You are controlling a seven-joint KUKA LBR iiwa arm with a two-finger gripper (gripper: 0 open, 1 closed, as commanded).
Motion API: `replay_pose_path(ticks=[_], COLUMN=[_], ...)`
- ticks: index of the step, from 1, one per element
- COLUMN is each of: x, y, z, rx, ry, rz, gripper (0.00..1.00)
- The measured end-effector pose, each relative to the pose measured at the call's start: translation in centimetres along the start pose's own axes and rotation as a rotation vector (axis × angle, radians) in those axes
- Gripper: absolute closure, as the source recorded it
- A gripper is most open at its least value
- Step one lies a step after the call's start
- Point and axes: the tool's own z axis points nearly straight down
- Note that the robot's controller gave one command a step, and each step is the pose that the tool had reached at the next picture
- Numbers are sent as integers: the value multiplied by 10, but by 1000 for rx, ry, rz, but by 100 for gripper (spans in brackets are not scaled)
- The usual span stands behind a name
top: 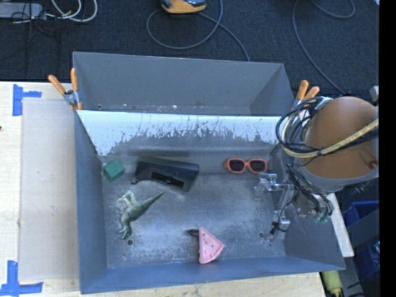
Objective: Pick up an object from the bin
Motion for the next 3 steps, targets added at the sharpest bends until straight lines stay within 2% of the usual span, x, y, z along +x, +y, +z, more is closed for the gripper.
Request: replay_pose_path(ticks=[1,2,3], x=[-1,-1,7], y=[0,32,76], z=[-4,39,73], rx=[1,1,0], ry=[-7,-8,4], rz=[-3,-108,-170], gripper=[0,0,0])
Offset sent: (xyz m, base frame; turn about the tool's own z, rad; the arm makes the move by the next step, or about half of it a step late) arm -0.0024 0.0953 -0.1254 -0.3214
